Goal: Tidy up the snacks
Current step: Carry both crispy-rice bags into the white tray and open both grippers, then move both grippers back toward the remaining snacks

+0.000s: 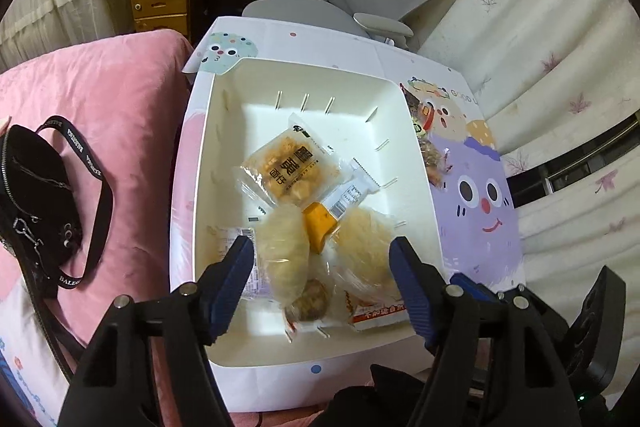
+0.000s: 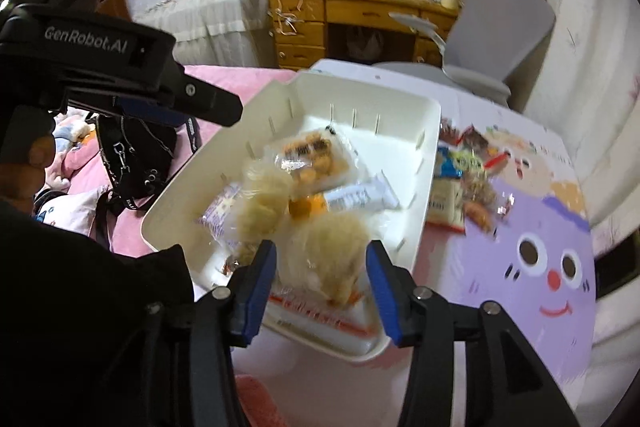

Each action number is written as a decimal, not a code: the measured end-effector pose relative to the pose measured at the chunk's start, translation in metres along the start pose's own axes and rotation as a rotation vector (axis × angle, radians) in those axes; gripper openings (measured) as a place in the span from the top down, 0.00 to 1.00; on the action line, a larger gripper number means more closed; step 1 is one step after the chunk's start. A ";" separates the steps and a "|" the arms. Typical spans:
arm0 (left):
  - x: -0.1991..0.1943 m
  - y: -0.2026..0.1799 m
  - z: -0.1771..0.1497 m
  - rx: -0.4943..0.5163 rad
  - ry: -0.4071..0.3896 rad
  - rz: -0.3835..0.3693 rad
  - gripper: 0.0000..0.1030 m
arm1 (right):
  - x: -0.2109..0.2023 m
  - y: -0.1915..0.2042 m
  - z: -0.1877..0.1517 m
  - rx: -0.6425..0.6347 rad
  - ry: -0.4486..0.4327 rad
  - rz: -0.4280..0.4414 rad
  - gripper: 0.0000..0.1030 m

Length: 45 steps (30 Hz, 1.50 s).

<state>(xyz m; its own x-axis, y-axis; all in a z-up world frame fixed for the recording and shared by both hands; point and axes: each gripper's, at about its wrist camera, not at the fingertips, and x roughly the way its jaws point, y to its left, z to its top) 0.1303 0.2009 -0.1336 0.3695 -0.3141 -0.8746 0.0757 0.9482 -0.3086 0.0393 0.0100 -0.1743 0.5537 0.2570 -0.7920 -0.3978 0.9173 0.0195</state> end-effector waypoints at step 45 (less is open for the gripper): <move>0.067 -0.148 0.035 0.079 0.220 -0.050 0.22 | 0.005 -0.139 -0.052 0.092 0.147 -0.026 0.50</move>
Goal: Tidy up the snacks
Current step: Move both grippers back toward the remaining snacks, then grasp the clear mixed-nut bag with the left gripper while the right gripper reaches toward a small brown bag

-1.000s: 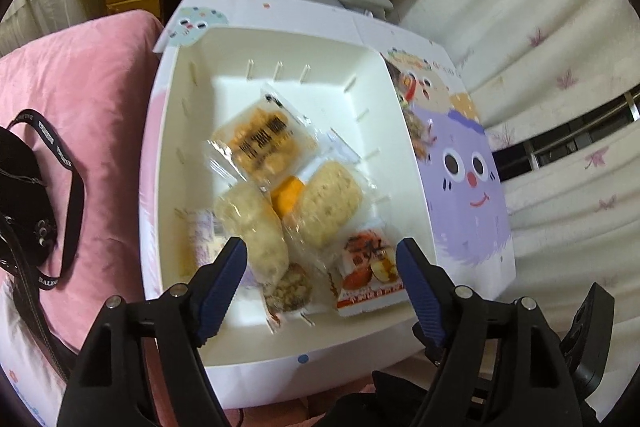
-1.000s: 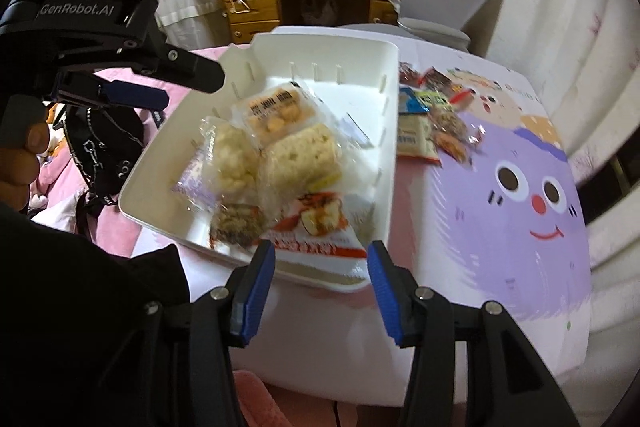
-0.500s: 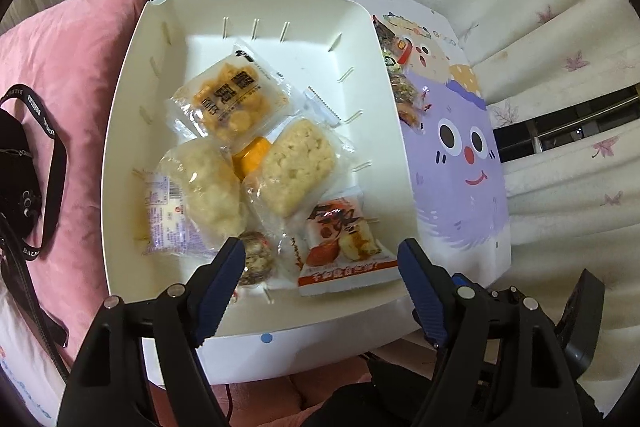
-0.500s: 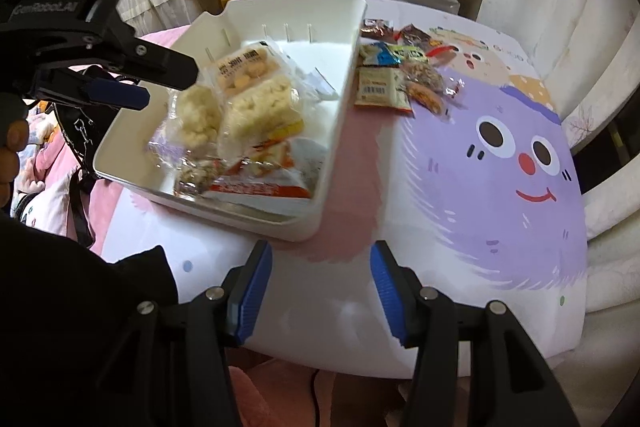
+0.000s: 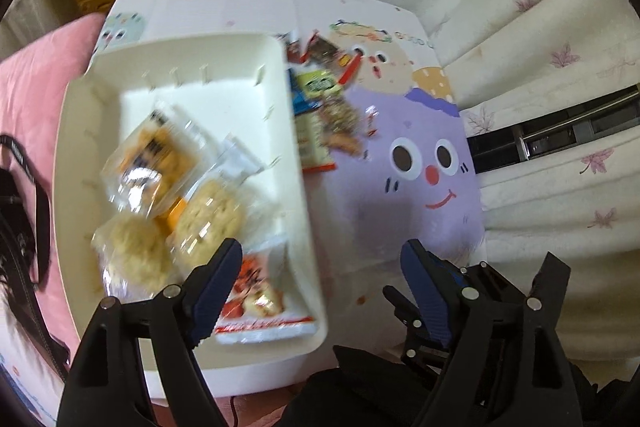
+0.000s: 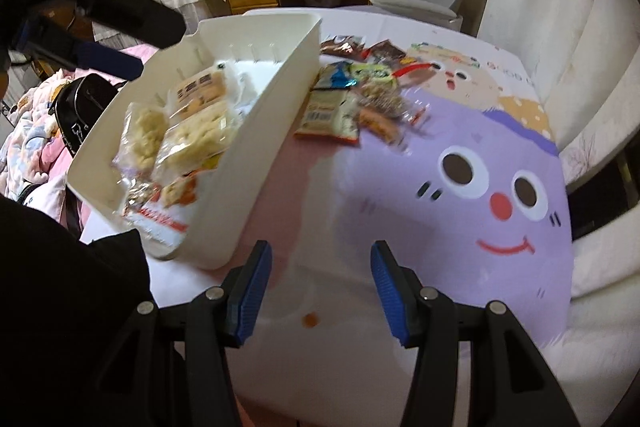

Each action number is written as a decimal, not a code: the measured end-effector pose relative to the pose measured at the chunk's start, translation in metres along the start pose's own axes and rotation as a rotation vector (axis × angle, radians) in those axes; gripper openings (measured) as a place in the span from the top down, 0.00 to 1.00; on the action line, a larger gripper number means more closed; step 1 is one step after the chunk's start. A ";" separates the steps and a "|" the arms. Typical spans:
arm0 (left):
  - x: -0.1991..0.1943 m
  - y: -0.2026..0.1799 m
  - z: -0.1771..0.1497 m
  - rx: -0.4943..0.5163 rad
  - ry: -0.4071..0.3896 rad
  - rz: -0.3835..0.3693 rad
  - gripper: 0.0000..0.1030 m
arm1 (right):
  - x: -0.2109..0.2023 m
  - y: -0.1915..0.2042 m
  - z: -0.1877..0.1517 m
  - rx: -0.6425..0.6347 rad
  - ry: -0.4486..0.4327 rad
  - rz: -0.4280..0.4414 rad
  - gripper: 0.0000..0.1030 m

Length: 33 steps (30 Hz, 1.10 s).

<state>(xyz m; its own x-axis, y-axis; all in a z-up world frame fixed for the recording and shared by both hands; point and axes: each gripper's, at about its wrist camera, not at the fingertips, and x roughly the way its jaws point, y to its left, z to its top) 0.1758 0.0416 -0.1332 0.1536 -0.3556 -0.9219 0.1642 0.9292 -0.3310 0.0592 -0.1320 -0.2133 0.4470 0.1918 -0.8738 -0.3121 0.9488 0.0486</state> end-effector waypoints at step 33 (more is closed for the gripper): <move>0.186 -0.067 0.173 -0.024 0.441 0.309 0.22 | 0.087 -0.092 0.064 -0.063 -0.175 0.079 0.50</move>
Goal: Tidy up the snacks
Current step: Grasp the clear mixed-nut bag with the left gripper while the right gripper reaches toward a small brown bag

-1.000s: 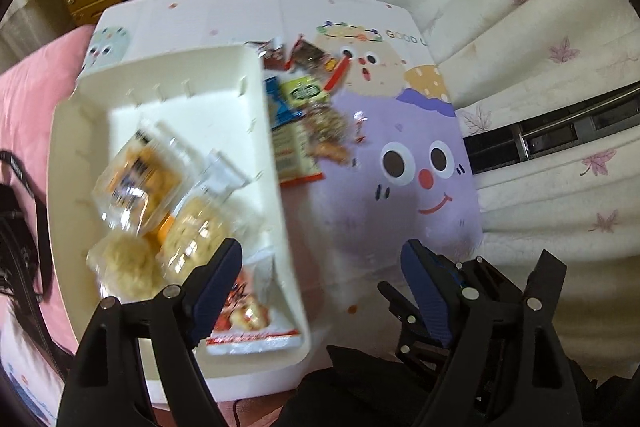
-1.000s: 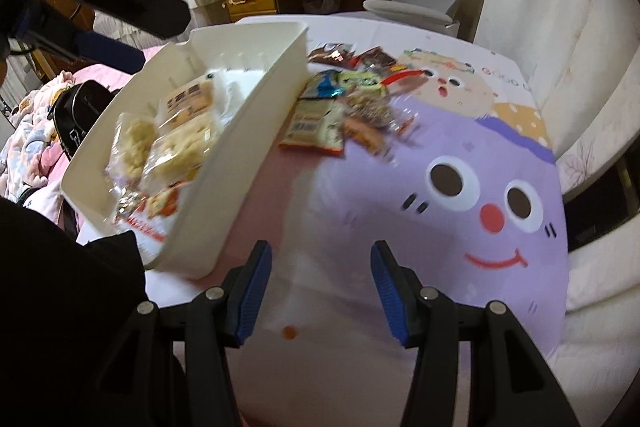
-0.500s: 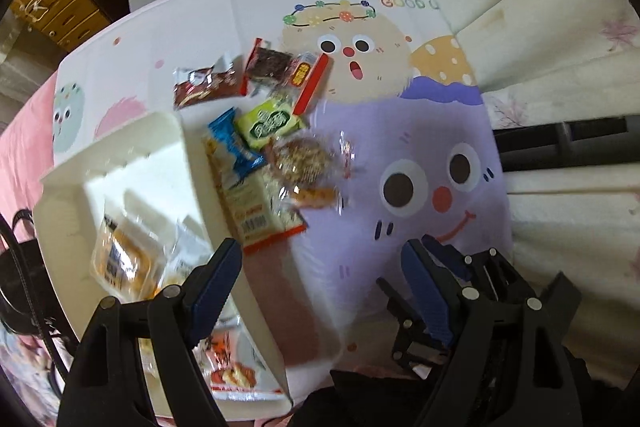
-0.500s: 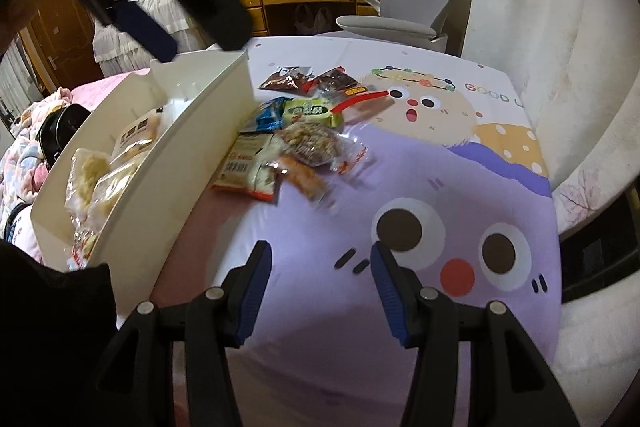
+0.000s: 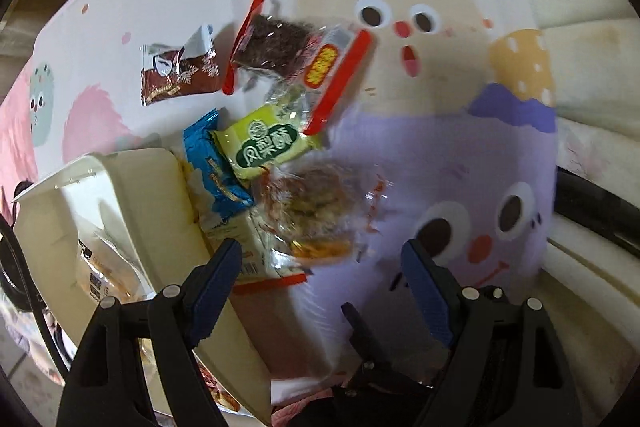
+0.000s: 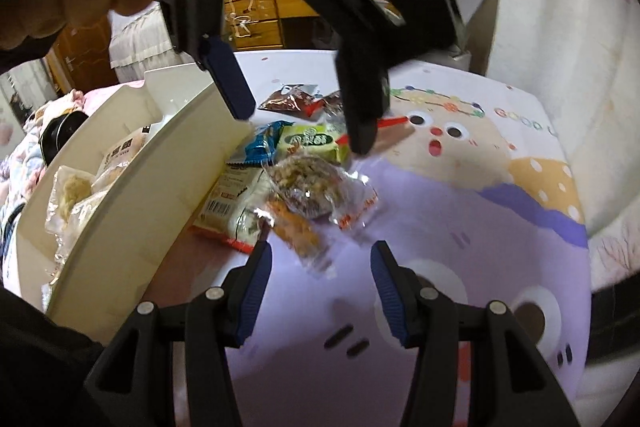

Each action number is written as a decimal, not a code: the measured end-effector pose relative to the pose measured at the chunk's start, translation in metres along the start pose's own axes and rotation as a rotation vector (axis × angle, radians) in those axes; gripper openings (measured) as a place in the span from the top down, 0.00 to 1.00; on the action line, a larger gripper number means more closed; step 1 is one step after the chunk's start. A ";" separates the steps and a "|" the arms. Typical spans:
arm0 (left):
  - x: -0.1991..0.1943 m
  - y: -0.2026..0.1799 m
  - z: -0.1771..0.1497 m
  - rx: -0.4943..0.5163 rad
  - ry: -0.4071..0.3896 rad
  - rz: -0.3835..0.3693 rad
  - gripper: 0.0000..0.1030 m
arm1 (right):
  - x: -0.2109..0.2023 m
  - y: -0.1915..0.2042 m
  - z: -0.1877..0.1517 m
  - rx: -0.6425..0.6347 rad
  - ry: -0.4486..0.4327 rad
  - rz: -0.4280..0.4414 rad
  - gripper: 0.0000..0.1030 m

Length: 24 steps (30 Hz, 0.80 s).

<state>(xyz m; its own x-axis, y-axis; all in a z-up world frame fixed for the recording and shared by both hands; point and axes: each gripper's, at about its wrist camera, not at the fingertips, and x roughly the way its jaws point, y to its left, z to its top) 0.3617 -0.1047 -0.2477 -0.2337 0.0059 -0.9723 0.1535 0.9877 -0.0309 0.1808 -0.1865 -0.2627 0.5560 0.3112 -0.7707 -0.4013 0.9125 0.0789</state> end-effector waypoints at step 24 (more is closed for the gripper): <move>0.063 0.013 0.033 -0.046 0.130 -0.016 0.33 | 0.057 0.012 0.013 -0.120 0.085 0.144 0.63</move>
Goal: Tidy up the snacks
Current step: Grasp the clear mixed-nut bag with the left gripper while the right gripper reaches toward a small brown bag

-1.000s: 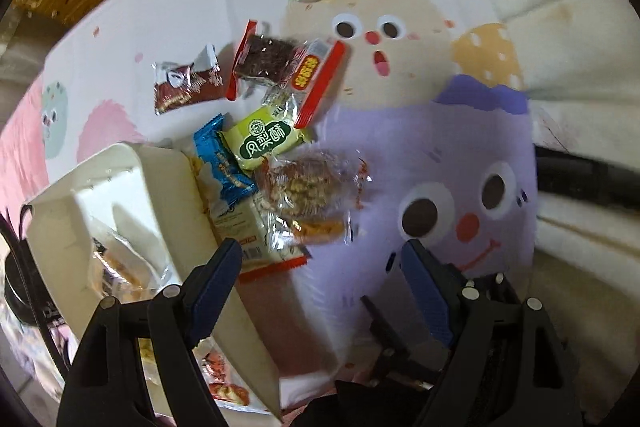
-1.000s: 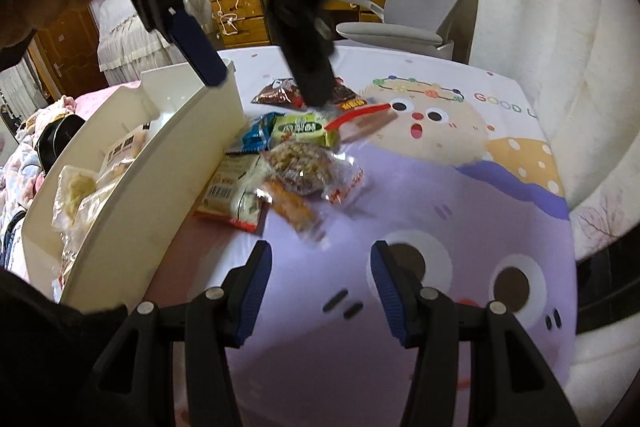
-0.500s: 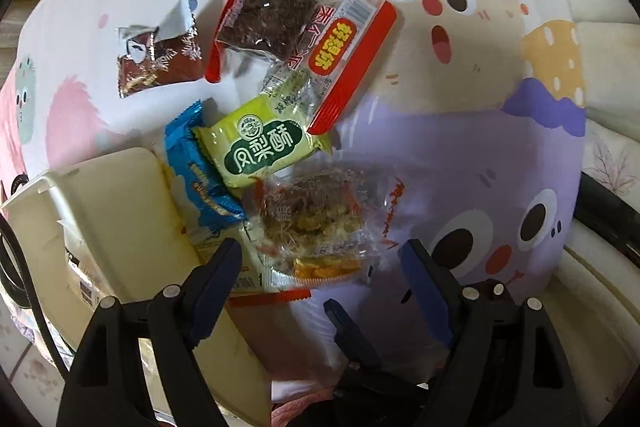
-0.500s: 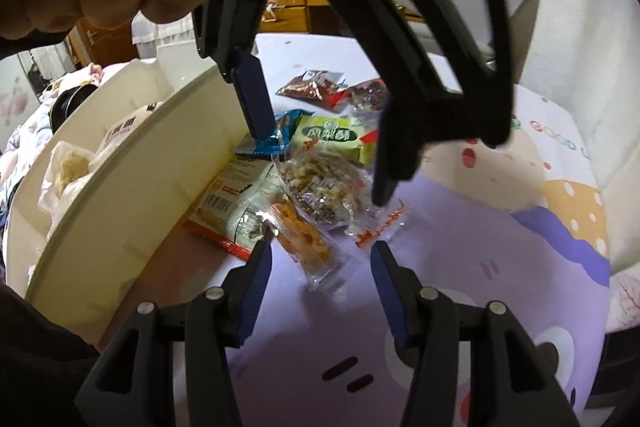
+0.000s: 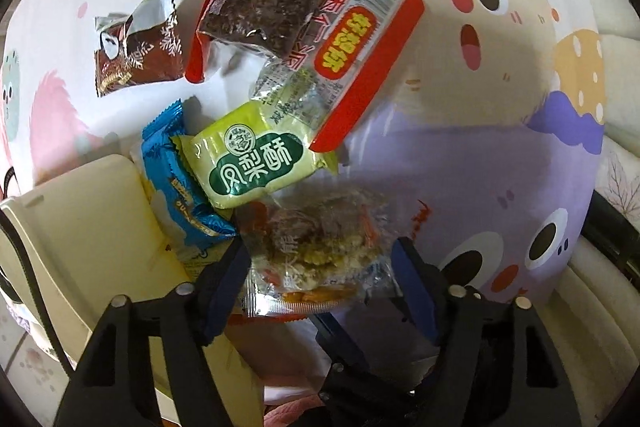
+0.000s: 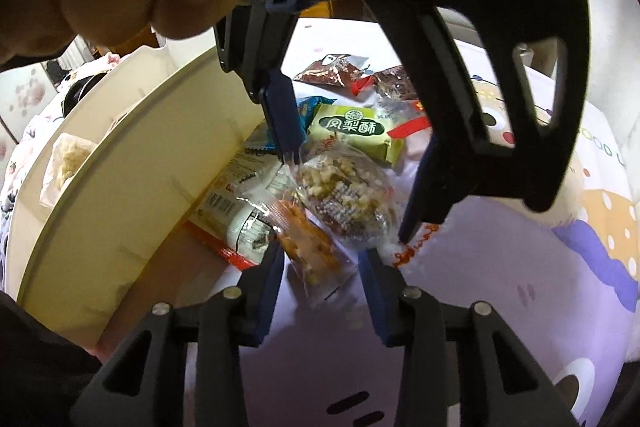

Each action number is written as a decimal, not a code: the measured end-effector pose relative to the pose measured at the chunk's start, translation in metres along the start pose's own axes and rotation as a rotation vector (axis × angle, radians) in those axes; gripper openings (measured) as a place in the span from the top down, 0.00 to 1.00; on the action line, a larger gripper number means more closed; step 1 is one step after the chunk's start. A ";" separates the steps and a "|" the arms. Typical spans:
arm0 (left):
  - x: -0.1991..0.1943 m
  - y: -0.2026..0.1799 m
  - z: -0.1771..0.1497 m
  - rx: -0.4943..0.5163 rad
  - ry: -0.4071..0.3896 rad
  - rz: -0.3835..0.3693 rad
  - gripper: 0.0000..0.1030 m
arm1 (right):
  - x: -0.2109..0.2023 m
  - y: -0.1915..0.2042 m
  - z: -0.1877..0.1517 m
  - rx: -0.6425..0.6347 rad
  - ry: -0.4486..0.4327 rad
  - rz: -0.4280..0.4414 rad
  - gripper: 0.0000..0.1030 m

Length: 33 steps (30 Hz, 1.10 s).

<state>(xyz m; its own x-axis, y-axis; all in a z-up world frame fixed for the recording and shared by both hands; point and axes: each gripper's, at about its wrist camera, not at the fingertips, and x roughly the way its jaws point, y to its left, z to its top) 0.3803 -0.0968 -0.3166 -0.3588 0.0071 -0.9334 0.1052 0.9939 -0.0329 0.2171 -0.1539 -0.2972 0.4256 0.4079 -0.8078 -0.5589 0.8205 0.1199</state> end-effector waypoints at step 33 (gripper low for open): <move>-0.038 -0.038 -0.045 0.087 -0.125 -0.016 0.46 | -0.056 -0.027 -0.042 0.180 0.071 -0.076 0.74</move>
<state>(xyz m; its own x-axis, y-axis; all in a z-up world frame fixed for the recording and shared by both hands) 0.3482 -0.1302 -0.2635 -0.2431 -0.0278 -0.9696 0.1827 0.9804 -0.0739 0.1787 -0.2157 -0.2798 0.4073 0.3180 -0.8562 -0.3881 0.9088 0.1529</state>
